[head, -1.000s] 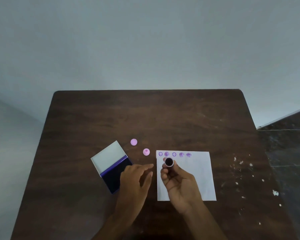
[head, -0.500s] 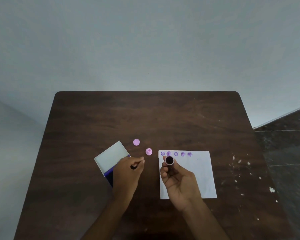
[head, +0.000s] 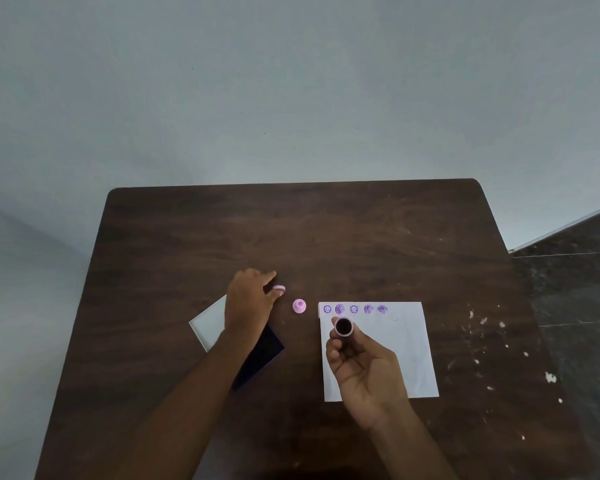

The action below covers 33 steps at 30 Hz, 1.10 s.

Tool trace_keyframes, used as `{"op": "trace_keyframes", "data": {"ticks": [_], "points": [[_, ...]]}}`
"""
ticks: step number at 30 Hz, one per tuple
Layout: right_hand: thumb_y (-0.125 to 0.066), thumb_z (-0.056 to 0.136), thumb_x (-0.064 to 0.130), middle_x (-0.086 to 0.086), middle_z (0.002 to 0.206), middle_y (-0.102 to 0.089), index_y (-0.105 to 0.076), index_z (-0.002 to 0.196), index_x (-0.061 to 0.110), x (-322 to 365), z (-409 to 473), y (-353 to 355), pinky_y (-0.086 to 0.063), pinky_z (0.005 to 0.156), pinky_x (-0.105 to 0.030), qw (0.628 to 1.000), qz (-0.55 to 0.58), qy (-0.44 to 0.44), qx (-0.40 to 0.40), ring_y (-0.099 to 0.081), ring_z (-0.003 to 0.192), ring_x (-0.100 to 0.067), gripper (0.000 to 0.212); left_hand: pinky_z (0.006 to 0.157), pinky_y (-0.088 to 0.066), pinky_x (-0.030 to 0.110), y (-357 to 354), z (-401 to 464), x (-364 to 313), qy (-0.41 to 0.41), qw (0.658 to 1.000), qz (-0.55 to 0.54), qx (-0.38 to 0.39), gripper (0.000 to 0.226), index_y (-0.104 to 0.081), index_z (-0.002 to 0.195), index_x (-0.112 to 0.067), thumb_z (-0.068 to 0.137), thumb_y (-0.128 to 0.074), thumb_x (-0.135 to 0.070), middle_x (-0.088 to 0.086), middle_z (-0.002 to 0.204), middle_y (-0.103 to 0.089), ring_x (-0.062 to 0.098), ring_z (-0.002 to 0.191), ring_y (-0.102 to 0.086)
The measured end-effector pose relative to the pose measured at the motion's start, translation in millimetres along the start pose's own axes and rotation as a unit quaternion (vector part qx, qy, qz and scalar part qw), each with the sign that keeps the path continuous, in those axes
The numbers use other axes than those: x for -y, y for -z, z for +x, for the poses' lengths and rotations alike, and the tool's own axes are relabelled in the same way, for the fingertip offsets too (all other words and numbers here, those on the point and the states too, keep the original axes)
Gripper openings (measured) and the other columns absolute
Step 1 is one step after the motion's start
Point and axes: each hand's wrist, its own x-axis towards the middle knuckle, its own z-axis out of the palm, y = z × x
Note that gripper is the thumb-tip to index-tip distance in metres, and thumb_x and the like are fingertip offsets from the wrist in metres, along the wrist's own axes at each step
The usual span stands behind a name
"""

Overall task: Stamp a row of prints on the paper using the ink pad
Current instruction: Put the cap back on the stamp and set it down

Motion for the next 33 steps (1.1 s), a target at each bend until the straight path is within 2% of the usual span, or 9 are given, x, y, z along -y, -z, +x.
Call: {"op": "trace_keyframes", "data": {"ticks": [3, 8, 12, 15, 17, 20, 26, 29, 33], "points": [[-0.066, 0.087, 0.012, -0.024, 0.098, -0.07, -0.072, 0.104, -0.002, 0, 1, -1, -0.059, 0.071, -0.034, 1.0, 0.0, 0.001, -0.009, -0.067, 0.075, -0.028, 0.023, 0.082, -0.041, 0.023, -2, 2, 2, -0.001, 1.0, -0.002, 0.011, 0.037, -0.068, 0.119, -0.024, 0.084, -0.071, -0.036, 0.0, 0.108, -0.065, 0.013, 0.098, -0.055], [-0.066, 0.087, 0.011, -0.024, 0.099, -0.071, -0.073, 0.103, -0.002, 0, 2, -4, -0.057, 0.079, -0.036, 1.0, 0.005, 0.002, -0.014, -0.067, 0.076, -0.029, 0.022, 0.083, -0.043, 0.025, -2, 5, 3, -0.023, 0.999, -0.01, 0.021, 0.036, -0.065, 0.123, -0.026, 0.088, -0.067, -0.033, -0.001, 0.106, -0.067, 0.014, 0.097, -0.057], [-0.067, 0.086, 0.01, -0.024, 0.098, -0.071, -0.073, 0.103, -0.003, 2, 3, -5, -0.058, 0.076, -0.036, 1.0, 0.009, 0.002, -0.013, -0.068, 0.076, -0.029, 0.022, 0.082, -0.041, 0.021, -1, 5, -2, -0.04, 0.999, -0.028, 0.011, 0.026, -0.069, 0.118, -0.019, 0.095, -0.058, -0.019, 0.003, 0.108, -0.068, 0.016, 0.097, -0.058], [-0.067, 0.085, 0.009, -0.024, 0.096, -0.071, -0.073, 0.102, -0.003, 3, 4, -4, -0.059, 0.071, -0.035, 1.0, 0.007, 0.003, -0.009, -0.067, 0.074, -0.028, 0.022, 0.094, -0.045, 0.027, 0, 3, -6, -0.073, 0.993, -0.051, 0.073, 0.034, -0.066, 0.123, -0.018, 0.092, -0.058, -0.007, 0.002, 0.118, -0.063, 0.016, 0.108, -0.056], [-0.067, 0.085, 0.01, -0.024, 0.096, -0.07, -0.073, 0.102, -0.003, 4, 4, -4, -0.059, 0.069, -0.034, 1.0, 0.007, 0.003, -0.008, -0.067, 0.074, -0.028, 0.022, 0.101, -0.043, 0.029, 1, 0, -8, -0.082, 0.989, -0.036, 0.119, 0.043, -0.061, 0.129, -0.02, 0.088, -0.063, -0.005, 0.0, 0.125, -0.056, 0.014, 0.117, -0.051], [-0.067, 0.085, 0.01, -0.024, 0.095, -0.07, -0.073, 0.101, -0.003, 5, 5, -4, -0.059, 0.07, -0.034, 1.0, 0.01, -0.001, -0.008, -0.066, 0.075, -0.028, 0.022, 0.102, -0.04, 0.027, -1, -2, -8, -0.086, 0.986, -0.022, 0.14, 0.053, -0.058, 0.132, -0.023, 0.082, -0.069, -0.006, -0.002, 0.128, -0.05, 0.014, 0.12, -0.047], [-0.068, 0.085, 0.011, -0.024, 0.097, -0.071, -0.073, 0.102, -0.003, 5, 6, -5, -0.058, 0.072, -0.035, 1.0, 0.014, -0.006, -0.009, -0.067, 0.076, -0.028, 0.023, 0.091, -0.039, 0.019, -1, 2, -8, -0.09, 0.989, -0.033, 0.117, 0.036, -0.068, 0.117, -0.021, 0.082, -0.075, -0.021, -0.001, 0.117, -0.059, 0.012, 0.107, -0.053], [-0.067, 0.085, 0.011, -0.024, 0.097, -0.07, -0.071, 0.106, -0.004, 6, 5, -5, -0.058, 0.071, -0.035, 1.0, 0.023, -0.008, -0.007, -0.066, 0.075, -0.027, 0.025, 0.087, -0.048, 0.026, 2, 2, -4, -0.088, 0.988, -0.074, 0.107, 0.028, -0.073, 0.106, -0.019, 0.079, -0.077, -0.021, -0.004, 0.103, -0.061, 0.012, 0.097, -0.057], [-0.067, 0.085, 0.011, -0.023, 0.097, -0.07, -0.07, 0.107, -0.004, 6, 3, -6, -0.058, 0.072, -0.034, 1.0, 0.029, -0.011, -0.003, -0.065, 0.076, -0.027, 0.027, 0.085, -0.051, 0.028, 10, -2, -6, -0.048, 0.986, -0.118, 0.104, 0.024, -0.071, 0.104, -0.021, 0.08, -0.075, -0.027, -0.008, 0.099, -0.065, 0.009, 0.091, -0.061]]}}
